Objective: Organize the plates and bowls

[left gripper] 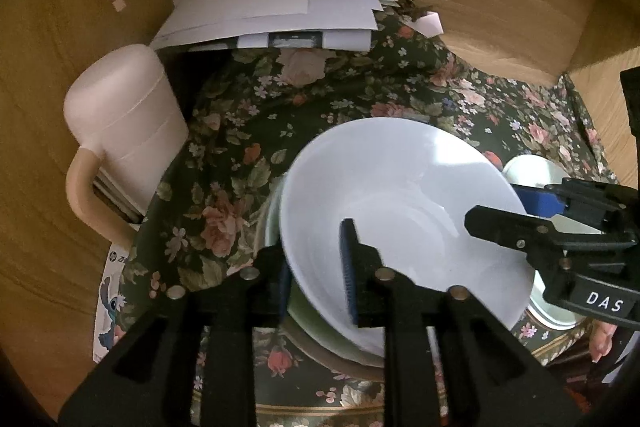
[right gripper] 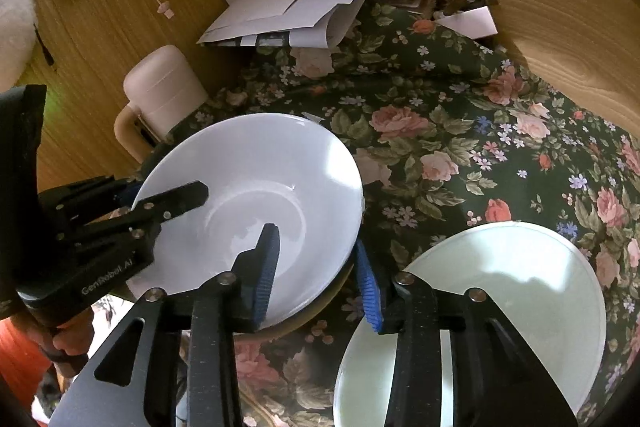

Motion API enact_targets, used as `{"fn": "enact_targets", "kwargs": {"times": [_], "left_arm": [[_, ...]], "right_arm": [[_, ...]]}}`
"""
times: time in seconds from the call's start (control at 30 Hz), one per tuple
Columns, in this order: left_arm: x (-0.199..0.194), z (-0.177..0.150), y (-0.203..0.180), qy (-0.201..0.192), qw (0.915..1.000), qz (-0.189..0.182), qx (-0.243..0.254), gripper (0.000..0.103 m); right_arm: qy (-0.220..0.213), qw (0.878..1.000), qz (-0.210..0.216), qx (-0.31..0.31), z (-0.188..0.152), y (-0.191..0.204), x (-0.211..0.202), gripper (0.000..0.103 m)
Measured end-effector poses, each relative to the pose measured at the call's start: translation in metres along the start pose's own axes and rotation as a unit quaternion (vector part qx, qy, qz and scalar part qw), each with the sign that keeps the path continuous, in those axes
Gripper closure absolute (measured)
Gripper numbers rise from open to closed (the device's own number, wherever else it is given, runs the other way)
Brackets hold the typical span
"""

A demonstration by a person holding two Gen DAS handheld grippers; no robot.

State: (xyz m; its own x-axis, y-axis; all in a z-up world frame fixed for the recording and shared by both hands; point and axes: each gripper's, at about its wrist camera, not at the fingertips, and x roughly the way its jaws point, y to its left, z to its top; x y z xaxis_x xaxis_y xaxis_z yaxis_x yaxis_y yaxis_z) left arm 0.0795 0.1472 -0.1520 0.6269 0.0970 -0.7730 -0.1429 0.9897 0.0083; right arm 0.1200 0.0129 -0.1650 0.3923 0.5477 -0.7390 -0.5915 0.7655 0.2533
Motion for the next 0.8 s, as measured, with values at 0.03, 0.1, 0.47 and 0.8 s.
{"fn": "enact_targets", "kwargs": {"times": [0.03,0.1,0.47,0.8], "left_arm": [[0.001,0.001,-0.002,0.004,1.0,-0.005,0.005,0.066],[0.001,0.001,-0.008,0.007,0.9998,-0.006,0.015,0.06],[-0.002,0.015,-0.002,0.022,0.9994,-0.021,-0.016,0.056],[-0.018,0.02,0.007,0.009,0.9992,-0.02,-0.034,0.056]], "right_arm": [[-0.001,1.0,-0.002,-0.001,0.0,0.0,0.0,0.065],[-0.002,1.0,-0.003,-0.001,0.0,-0.001,-0.002,0.054],[-0.014,1.0,0.001,0.015,0.002,-0.012,-0.009,0.044],[-0.008,1.0,0.007,0.02,0.001,-0.014,-0.003,0.044]]}}
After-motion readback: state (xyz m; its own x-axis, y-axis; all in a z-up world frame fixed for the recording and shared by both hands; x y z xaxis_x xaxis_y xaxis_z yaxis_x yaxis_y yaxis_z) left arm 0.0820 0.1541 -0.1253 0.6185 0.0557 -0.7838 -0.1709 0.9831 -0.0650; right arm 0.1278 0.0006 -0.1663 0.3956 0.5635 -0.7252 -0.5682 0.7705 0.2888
